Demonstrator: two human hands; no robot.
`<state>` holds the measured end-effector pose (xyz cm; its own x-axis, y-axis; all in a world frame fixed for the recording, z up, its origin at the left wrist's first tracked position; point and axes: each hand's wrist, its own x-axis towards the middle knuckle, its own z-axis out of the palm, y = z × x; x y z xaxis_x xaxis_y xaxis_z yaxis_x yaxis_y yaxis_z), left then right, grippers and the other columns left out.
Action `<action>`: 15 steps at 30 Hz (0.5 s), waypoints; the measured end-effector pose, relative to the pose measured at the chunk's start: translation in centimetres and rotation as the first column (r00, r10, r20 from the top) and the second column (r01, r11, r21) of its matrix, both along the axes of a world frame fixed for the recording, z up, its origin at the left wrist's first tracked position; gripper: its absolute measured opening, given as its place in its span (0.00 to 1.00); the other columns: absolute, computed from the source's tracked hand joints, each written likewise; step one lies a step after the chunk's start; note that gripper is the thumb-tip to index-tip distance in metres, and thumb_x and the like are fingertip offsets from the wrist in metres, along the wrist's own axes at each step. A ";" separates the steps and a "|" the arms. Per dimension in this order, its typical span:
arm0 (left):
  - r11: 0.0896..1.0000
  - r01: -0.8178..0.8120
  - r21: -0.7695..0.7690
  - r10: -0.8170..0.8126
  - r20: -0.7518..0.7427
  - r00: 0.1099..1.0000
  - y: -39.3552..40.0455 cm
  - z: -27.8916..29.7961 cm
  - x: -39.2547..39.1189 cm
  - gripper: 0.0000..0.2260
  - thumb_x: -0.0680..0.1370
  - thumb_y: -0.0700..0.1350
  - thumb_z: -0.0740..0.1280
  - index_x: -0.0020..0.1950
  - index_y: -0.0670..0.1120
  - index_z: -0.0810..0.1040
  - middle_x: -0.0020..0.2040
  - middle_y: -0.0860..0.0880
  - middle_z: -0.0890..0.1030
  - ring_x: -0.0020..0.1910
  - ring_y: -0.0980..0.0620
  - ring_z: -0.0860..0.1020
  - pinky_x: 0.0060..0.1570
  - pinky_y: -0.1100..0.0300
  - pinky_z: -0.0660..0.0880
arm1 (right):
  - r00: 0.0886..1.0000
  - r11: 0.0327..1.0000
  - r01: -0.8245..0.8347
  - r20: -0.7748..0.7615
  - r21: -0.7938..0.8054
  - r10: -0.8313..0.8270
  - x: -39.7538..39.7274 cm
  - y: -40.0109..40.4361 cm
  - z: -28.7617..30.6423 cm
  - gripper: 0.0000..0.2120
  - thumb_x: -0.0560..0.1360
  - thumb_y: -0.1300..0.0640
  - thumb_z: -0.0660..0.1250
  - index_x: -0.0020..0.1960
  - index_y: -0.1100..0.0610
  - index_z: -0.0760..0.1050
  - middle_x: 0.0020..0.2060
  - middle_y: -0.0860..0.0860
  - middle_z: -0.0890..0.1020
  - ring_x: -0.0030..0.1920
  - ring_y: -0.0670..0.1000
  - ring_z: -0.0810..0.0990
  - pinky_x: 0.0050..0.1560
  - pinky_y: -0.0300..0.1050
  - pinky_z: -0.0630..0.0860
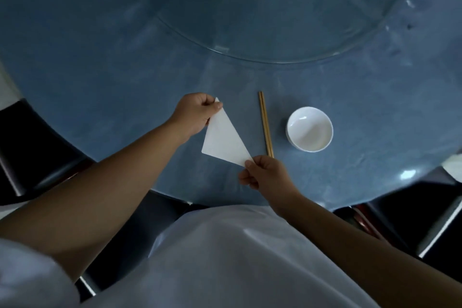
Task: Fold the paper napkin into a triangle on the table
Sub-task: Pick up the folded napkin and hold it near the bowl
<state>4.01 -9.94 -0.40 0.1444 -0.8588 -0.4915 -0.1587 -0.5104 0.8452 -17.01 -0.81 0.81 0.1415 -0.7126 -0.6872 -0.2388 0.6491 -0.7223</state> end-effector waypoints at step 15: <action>0.933 0.359 0.029 -0.356 0.222 0.908 -2.3 -3.7 -3.4 0.07 0.77 0.47 0.68 0.40 0.49 0.78 0.41 0.45 0.82 0.41 0.49 0.79 0.46 0.49 0.78 | 0.968 0.964 0.237 -0.112 0.119 -0.224 -0.7 2.3 -2.7 0.12 0.77 0.54 0.66 0.38 0.57 0.81 0.32 0.52 0.85 0.36 0.53 0.85 0.36 0.45 0.79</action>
